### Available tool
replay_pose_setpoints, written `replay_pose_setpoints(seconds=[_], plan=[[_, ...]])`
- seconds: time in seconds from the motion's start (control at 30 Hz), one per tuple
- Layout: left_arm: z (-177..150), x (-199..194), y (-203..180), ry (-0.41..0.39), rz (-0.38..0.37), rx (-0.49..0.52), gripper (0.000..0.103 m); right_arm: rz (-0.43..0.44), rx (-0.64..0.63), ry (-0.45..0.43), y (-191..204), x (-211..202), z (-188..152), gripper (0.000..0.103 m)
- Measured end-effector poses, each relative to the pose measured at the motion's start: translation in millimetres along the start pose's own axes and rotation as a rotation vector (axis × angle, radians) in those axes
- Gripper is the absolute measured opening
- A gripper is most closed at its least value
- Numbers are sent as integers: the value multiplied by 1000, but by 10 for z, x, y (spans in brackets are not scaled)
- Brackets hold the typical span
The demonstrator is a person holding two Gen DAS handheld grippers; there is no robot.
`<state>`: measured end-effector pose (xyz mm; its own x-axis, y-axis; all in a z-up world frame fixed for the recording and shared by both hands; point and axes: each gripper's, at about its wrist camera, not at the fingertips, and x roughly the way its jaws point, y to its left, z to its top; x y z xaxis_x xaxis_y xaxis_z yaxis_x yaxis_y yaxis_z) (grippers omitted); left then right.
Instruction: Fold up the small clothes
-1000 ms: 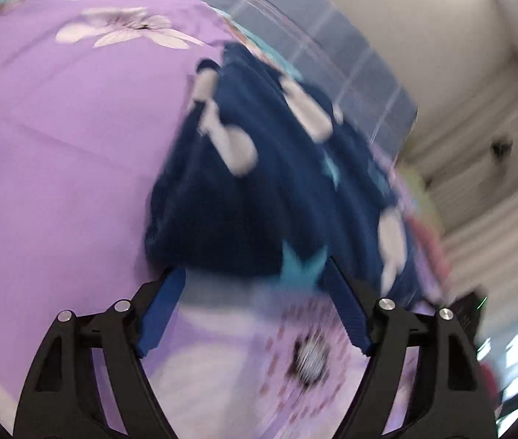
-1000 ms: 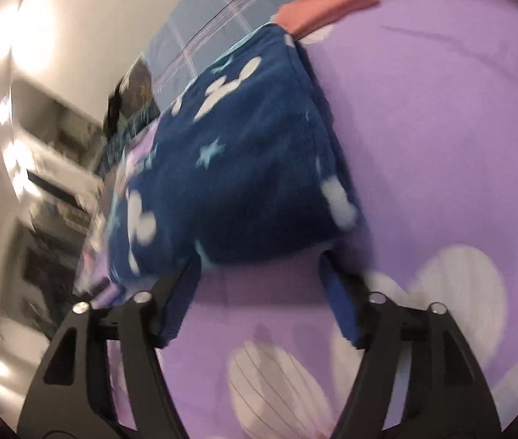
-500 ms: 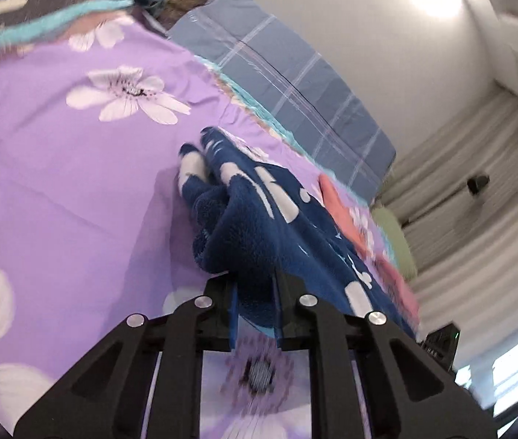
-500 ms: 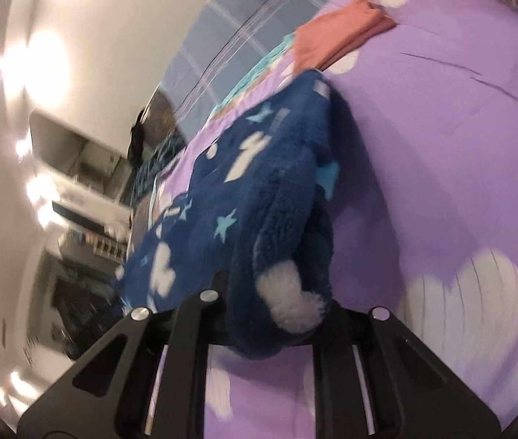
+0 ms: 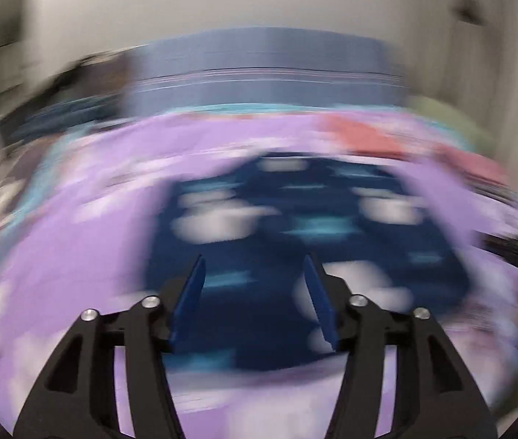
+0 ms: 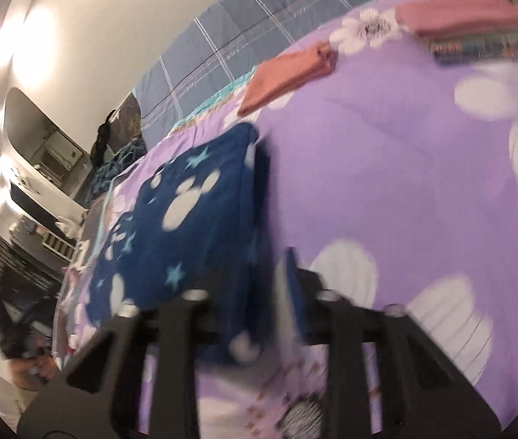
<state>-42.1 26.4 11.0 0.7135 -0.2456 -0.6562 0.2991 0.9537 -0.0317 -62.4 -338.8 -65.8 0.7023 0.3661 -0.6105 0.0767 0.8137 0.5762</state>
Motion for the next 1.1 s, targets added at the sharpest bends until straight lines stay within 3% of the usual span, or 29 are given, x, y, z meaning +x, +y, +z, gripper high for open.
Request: replay_pose_setpoints(seconds=[0.03, 0.13, 0.23, 0.33, 0.47, 0.53, 0.6, 0.67, 0.7, 0.8, 0.9, 1.0, 1.1], plan=[[31, 159, -372, 43, -103, 57, 58, -12, 4, 8, -32, 30, 40, 13], [-20, 445, -1155, 140, -263, 182, 58, -18, 23, 37, -107, 241, 129, 11], [-28, 744, -1879, 183, -287, 344, 58, -29, 30, 54, -290, 222, 163, 12], [-31, 970, -2207, 276, -330, 350, 60, -26, 43, 41, -441, 189, 156, 14], [-114, 1257, -2305, 348, -240, 349, 64, -25, 48, 42, -610, 174, 164, 17], [-126, 1252, -2280, 349, -237, 330, 63, -23, 41, 49, -635, 188, 198, 19], [-117, 1223, -2167, 329, -241, 286, 47, -9, 17, 64, -602, 234, 288, 22], [-79, 1223, -1973, 337, -254, 209, 19, 11, -28, 87, -503, 306, 388, 23], [-37, 1290, -1895, 351, -267, 168, 15, 31, -63, 102, -419, 364, 447, 26], [-14, 1320, -1675, 376, -280, 61, 14, 43, -147, 140, -212, 550, 568, 29], [-48, 1266, -1676, 360, -267, 79, 14, 62, -200, 211, -31, 879, 659, 30], [-75, 1240, -1745, 343, -258, 114, 13, 95, -144, 283, -9, 1211, 766, 37], [-86, 1260, -1787, 346, -264, 122, 14, 97, -119, 297, -16, 1452, 897, 42]])
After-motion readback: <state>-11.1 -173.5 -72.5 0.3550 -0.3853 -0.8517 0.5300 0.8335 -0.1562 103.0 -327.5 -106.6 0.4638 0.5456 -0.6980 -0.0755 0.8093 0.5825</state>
